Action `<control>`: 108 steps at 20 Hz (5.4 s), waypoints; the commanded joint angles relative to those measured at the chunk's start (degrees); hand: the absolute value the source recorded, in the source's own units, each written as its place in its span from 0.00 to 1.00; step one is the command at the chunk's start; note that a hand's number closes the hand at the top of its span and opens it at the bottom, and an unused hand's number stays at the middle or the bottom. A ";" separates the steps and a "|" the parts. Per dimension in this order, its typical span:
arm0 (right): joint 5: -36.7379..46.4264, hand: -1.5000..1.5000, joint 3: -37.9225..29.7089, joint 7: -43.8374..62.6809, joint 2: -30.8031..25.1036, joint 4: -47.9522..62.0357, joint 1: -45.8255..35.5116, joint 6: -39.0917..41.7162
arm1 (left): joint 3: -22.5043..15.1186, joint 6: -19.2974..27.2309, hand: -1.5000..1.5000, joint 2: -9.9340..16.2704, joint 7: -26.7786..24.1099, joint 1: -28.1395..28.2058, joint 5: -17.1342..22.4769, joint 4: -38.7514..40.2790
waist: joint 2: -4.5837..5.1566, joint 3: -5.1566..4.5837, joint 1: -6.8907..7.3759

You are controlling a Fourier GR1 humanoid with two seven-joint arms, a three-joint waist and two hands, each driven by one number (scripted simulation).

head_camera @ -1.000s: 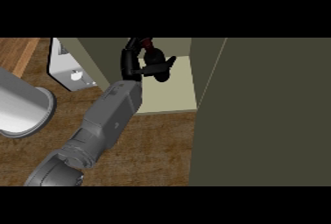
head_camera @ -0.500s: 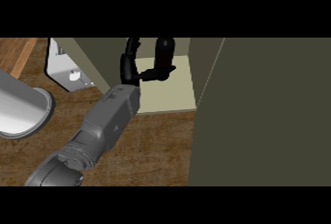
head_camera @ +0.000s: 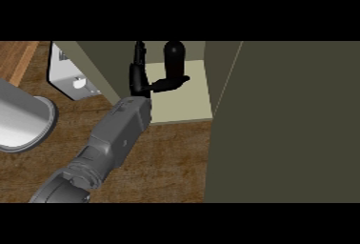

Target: Pick up the wine, place it into the cabinet and close the cabinet

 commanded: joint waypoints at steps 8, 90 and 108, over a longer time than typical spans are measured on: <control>-2.59 0.00 -0.13 -1.70 0.58 -0.77 2.39 1.13 | 0.45 -6.78 0.00 2.18 -2.25 2.28 -0.72 -0.16 | 0.07 -0.16 0.75; -10.50 1.00 2.58 5.49 -2.97 -6.31 8.04 5.64 | -43.29 5.65 0.00 29.87 16.26 71.97 8.32 -110.20 | -1.64 -0.09 4.58; 0.24 1.00 35.82 11.49 0.91 -6.99 11.79 2.21 | -21.44 -8.65 0.00 40.30 13.82 84.45 21.51 -114.54 | -1.84 -0.19 4.87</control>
